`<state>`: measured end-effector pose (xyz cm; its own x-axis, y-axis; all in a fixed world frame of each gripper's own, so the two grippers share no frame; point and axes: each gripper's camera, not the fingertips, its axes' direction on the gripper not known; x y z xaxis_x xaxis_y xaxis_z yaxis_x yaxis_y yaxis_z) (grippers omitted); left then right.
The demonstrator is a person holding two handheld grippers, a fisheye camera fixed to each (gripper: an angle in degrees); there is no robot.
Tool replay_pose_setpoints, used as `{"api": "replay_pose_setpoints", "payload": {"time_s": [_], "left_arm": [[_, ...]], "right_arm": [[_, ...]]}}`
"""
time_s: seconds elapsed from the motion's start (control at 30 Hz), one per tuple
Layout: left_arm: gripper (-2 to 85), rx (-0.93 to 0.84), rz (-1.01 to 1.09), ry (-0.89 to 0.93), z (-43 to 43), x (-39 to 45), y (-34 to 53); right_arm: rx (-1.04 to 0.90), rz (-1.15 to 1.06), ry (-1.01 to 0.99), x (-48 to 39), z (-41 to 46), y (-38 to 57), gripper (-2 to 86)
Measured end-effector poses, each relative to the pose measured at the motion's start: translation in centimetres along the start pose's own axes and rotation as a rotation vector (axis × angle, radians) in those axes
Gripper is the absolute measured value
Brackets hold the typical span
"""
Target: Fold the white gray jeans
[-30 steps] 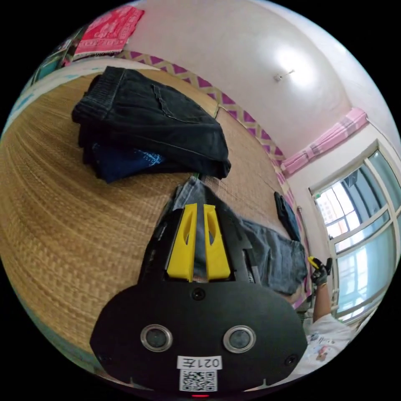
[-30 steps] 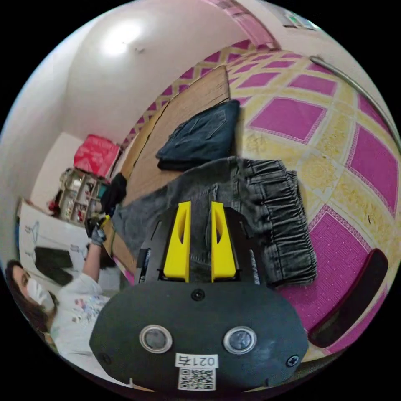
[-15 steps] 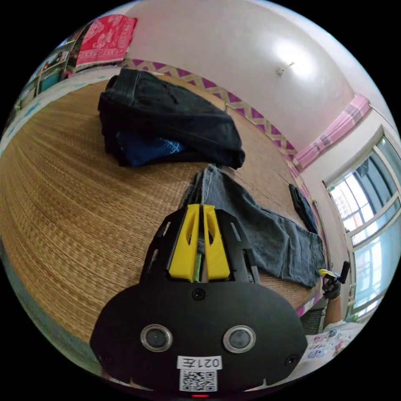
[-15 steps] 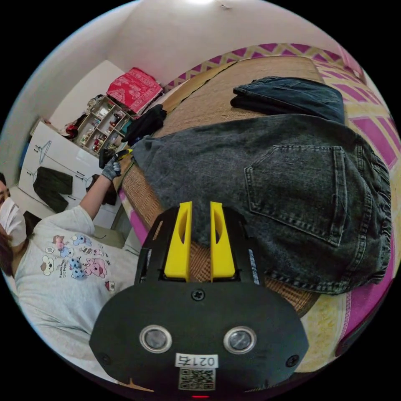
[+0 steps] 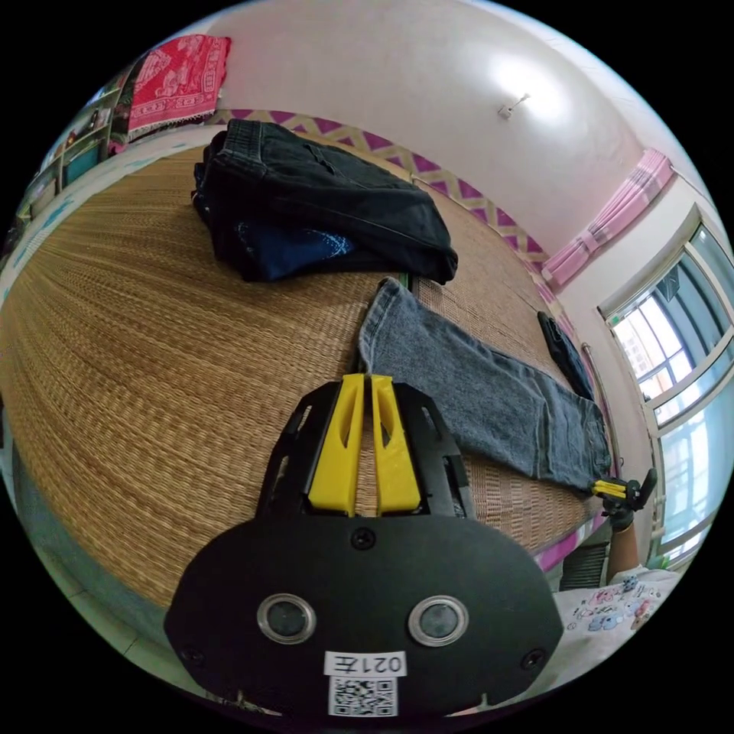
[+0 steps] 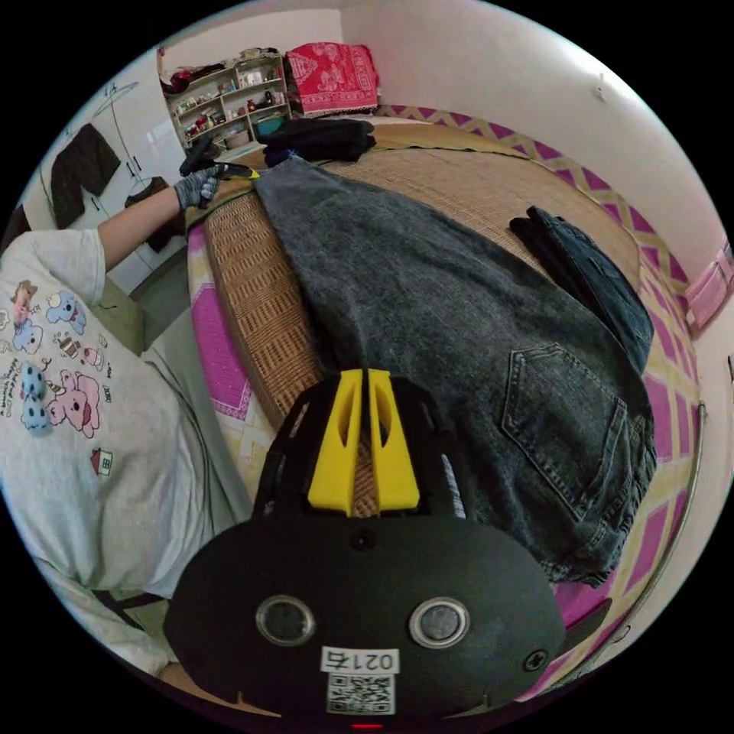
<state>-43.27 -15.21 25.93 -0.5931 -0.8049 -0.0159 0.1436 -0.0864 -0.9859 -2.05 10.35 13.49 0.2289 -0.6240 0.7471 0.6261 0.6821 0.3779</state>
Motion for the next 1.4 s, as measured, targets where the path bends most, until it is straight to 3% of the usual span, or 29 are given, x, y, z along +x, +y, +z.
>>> {"api": "replay_pose_setpoints", "payload": {"time_s": [0.17, 0.43, 0.63, 0.8, 1.07, 1.23, 1.4], "left_arm": [[-0.8, -0.009, -0.037, 0.037, 1.2, -0.6, 0.1], [0.2, 0.129, -0.121, 0.137, -0.8, -1.5, 2.0], [8.6, -0.004, -0.261, 0.245, 1.7, -0.4, 3.7], [11.2, -0.008, -0.365, 0.278, 3.7, 0.9, 4.1], [8.2, 0.072, -0.43, 0.349, 6.9, 2.6, 5.7], [0.3, 0.178, -0.368, 0.439, 6.6, 5.2, 7.2], [-0.8, 0.265, 0.029, 0.343, 1.5, 20.0, 6.0]], "right_arm": [[-0.055, -0.022, -0.034, -0.9, 1.1, 1.4, 0.2], [0.144, 0.218, -0.154, 1.3, -1.4, 6.3, 3.8], [0.285, 0.328, -0.208, 2.2, -3.3, 10.8, 3.4], [0.323, 0.343, -0.232, 1.9, -3.6, 12.7, 3.0], [0.38, 0.386, -0.278, 2.4, -3.9, 15.7, 2.4], [0.4, 0.406, -0.262, 2.9, -4.5, 17.9, 1.7], [0.453, 0.436, -0.249, 3.9, -5.5, 20.8, 0.9]]}}
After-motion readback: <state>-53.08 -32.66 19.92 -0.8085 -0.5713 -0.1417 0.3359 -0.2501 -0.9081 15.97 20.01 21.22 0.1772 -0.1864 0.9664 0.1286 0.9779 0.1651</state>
